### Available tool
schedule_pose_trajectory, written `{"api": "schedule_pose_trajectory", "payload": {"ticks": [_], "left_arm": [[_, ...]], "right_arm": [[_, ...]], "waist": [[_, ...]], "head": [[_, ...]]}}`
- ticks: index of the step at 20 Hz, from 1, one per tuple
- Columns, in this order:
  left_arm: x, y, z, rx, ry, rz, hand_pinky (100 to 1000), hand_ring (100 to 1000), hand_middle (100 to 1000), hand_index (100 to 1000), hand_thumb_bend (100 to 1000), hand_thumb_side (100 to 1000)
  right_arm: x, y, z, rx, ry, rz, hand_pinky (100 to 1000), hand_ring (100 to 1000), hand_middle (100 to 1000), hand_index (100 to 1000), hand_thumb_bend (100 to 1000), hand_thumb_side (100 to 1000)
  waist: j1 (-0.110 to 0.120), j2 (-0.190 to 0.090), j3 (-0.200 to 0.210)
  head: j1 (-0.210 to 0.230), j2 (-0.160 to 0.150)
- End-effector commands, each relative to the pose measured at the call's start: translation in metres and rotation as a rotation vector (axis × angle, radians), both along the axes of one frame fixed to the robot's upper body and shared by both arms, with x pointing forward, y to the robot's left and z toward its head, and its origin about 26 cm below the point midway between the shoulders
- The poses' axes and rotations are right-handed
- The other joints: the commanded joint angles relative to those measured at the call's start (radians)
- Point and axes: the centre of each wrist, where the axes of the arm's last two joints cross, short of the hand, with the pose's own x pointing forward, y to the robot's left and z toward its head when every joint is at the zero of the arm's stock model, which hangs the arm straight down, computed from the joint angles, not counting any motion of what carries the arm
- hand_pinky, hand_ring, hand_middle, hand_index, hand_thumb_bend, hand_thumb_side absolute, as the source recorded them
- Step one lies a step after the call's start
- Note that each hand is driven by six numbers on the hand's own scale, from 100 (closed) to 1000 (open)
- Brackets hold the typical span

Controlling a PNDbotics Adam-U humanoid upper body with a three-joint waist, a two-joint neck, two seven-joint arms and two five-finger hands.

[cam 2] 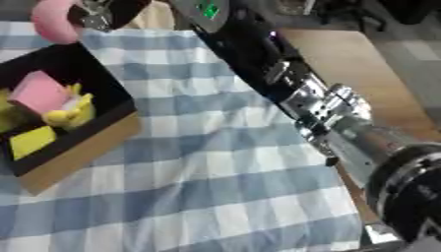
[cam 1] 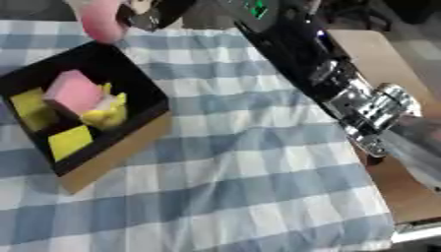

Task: Pick up objects on the table and place them in the box.

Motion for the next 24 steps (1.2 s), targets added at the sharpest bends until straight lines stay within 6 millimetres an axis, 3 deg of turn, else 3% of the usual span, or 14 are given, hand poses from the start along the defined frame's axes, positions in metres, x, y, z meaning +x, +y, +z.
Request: {"api": "schedule_pose_trajectory", "payload": {"ticks": [1,8,10,12,15,17,19,24], "left_arm": [[-0.004,0.001,0.01,0.014,-0.053,-0.003,754,806,758,798,591,460],[-0.004,0.0,0.012,0.01,-0.069,-0.011,754,808,758,798,592,458],[-0.004,0.001,0.012,0.008,-0.068,-0.011,754,810,760,799,591,459],[-0.004,0.001,0.011,0.008,-0.066,-0.01,754,810,760,799,590,460],[-0.004,0.001,0.011,0.007,-0.062,-0.009,755,812,762,799,588,462],[-0.004,0.001,0.01,0.007,-0.06,-0.009,755,812,762,800,588,462],[-0.004,0.0,0.01,0.009,-0.059,-0.011,755,813,763,800,588,463],[-0.004,0.001,0.009,0.012,-0.052,-0.011,756,814,764,800,584,465]], "right_arm": [[0.004,0.0,0.006,-0.033,-0.04,-0.02,850,879,270,586,100,100],[0.011,0.01,-0.019,-0.119,-0.063,-0.008,849,878,292,592,100,100],[0.011,0.012,-0.026,-0.163,-0.075,0.005,855,890,334,616,100,100],[0.009,0.013,-0.032,-0.215,-0.083,0.021,864,909,400,659,100,100],[0.008,0.013,-0.035,-0.287,-0.089,0.036,896,1000,675,811,146,100],[0.008,0.012,-0.034,-0.324,-0.088,0.046,950,1000,813,925,152,100],[0.007,0.012,-0.03,-0.344,-0.092,0.056,969,1000,844,977,163,100],[0.004,0.007,-0.023,-0.334,-0.1,0.053,964,1000,829,969,174,100]], "waist": [[-0.011,-0.001,0.007],[-0.021,0.004,0.014],[-0.021,0.005,0.013],[-0.021,0.005,0.01],[-0.019,0.006,0.007],[-0.018,0.006,0.005],[-0.017,0.006,0.003],[-0.016,0.005,-0.004]], "head": [[-0.018,-0.017],[-0.03,-0.015],[-0.03,-0.013],[-0.03,-0.013],[-0.029,-0.01],[-0.029,-0.009],[-0.031,-0.009],[-0.027,-0.006]]}}
